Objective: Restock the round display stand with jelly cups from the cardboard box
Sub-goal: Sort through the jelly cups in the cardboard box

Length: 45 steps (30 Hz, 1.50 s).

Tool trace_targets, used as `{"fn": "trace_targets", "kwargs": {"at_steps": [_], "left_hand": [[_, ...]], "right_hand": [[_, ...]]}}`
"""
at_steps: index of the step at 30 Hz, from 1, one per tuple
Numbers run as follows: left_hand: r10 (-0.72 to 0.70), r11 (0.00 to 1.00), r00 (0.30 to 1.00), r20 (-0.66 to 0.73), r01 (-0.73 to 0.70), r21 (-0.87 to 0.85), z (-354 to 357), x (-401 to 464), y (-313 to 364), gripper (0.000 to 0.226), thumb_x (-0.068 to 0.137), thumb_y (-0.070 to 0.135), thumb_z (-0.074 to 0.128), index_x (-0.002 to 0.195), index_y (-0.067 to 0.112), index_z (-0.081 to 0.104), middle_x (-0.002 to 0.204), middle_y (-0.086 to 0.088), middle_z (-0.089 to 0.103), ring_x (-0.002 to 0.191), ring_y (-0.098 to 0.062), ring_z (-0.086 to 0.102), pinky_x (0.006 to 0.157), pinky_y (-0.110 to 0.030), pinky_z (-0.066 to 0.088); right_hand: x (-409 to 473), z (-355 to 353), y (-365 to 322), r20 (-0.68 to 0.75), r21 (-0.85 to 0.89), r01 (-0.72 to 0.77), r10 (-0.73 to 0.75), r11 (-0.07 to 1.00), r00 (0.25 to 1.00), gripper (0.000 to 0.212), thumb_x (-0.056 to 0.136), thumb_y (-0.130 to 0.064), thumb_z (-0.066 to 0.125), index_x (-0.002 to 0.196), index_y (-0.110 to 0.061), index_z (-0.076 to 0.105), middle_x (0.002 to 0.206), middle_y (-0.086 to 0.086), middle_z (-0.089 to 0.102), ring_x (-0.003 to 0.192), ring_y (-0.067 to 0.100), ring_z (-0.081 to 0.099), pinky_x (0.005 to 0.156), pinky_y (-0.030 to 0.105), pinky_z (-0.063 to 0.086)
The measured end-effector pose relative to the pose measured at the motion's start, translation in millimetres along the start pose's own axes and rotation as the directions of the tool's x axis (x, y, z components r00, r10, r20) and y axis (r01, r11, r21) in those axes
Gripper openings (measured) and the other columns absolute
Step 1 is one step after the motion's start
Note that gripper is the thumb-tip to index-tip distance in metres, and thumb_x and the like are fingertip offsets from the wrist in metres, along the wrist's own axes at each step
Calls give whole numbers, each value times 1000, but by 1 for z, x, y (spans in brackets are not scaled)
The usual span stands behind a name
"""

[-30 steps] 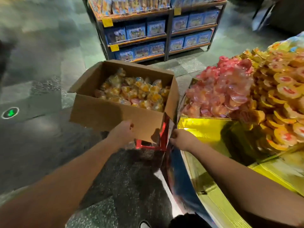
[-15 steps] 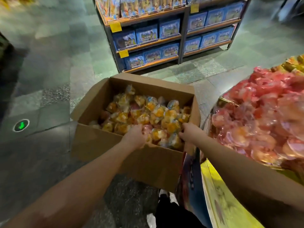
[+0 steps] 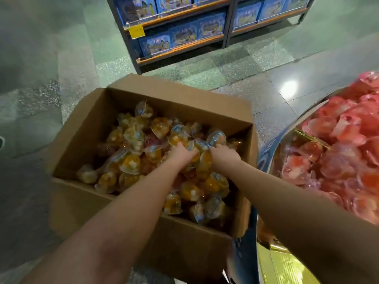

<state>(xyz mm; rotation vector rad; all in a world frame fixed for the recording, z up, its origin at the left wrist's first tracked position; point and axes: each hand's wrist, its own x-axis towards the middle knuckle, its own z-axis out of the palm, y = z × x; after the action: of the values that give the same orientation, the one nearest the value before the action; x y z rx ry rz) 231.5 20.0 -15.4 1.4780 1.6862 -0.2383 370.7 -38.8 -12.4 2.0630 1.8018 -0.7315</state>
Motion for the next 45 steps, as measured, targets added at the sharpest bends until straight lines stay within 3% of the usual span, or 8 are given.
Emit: {"fn": "trace_targets", "kwargs": {"at_steps": [13, 19, 23, 27, 33, 37, 41, 45], "left_hand": [[-22, 997, 982, -190, 37, 75, 31, 13, 11, 65, 96, 50, 49, 146, 9, 39, 148, -19, 38, 137, -37, 30, 110, -44, 31], [34, 997, 970, -242, -49, -56, 21, -12, 16, 66, 87, 46, 63, 143, 18, 42, 142, -11, 47, 135, -34, 32, 105, -39, 32], [219, 955, 908, -358, -274, -113, 1, -62, -3, 63, 86, 38, 66, 141, 21, 42, 141, -7, 42, 126, -28, 40, 104, -40, 39], [420, 839, 820, -389, -514, -178, -5, -145, -42, 62, 89, 32, 71, 142, 22, 39, 139, -2, 40, 102, -10, 50, 82, -14, 44], [627, 727, 686, -369, -685, -39, 22, -281, -118, 71, 85, 28, 76, 142, 17, 35, 140, -9, 39, 123, -24, 49, 102, -42, 48], [710, 649, 646, -280, -755, -94, 50, -361, -164, 79, 73, 42, 77, 138, 19, 38, 125, -15, 54, 102, -26, 64, 85, -43, 59], [684, 670, 705, -185, -708, -223, 81, -430, -180, 62, 80, 20, 80, 124, 34, 39, 123, -4, 54, 101, -14, 61, 87, -29, 55], [751, 627, 653, -98, -752, -202, 119, -481, -180, 62, 82, 22, 80, 122, 39, 35, 126, 2, 49, 104, -14, 59, 79, -21, 50]], "right_hand": [[24, 19, -6, -36, 0, -119, 119, 993, 992, 35, 95, -12, 56, 130, -11, 54, 124, 13, 54, 115, 30, 52, 89, 40, 51], [-9, 22, 0, -200, 314, -145, 215, 938, 956, 53, 90, -30, 68, 136, -15, 47, 135, 8, 50, 123, 28, 49, 97, 42, 50], [-62, 16, 4, -324, 610, -64, 322, 790, 889, 71, 75, -47, 76, 134, -15, 51, 127, 4, 57, 118, 24, 56, 97, 41, 51], [-153, 20, -4, -320, 819, 50, 383, 571, 867, 70, 79, -49, 77, 134, -18, 47, 123, -2, 56, 106, 16, 58, 85, 31, 50], [-310, 76, -42, -359, 911, 201, 451, 360, 817, 59, 83, -42, 76, 130, -21, 46, 110, -12, 57, 96, 3, 58, 76, 11, 44], [-401, 123, -65, -368, 928, 269, 520, 258, 771, 52, 81, -34, 80, 123, -24, 52, 106, -12, 63, 95, 2, 61, 90, 25, 50], [-486, 164, -66, -361, 933, 290, 582, 215, 729, 46, 83, -30, 78, 121, -34, 52, 106, -15, 64, 94, 2, 61, 81, 12, 46], [-567, 208, -55, -264, 961, 247, 663, 122, 701, 71, 68, -61, 78, 131, -35, 55, 120, -12, 67, 109, 8, 63, 103, 34, 46]]}}
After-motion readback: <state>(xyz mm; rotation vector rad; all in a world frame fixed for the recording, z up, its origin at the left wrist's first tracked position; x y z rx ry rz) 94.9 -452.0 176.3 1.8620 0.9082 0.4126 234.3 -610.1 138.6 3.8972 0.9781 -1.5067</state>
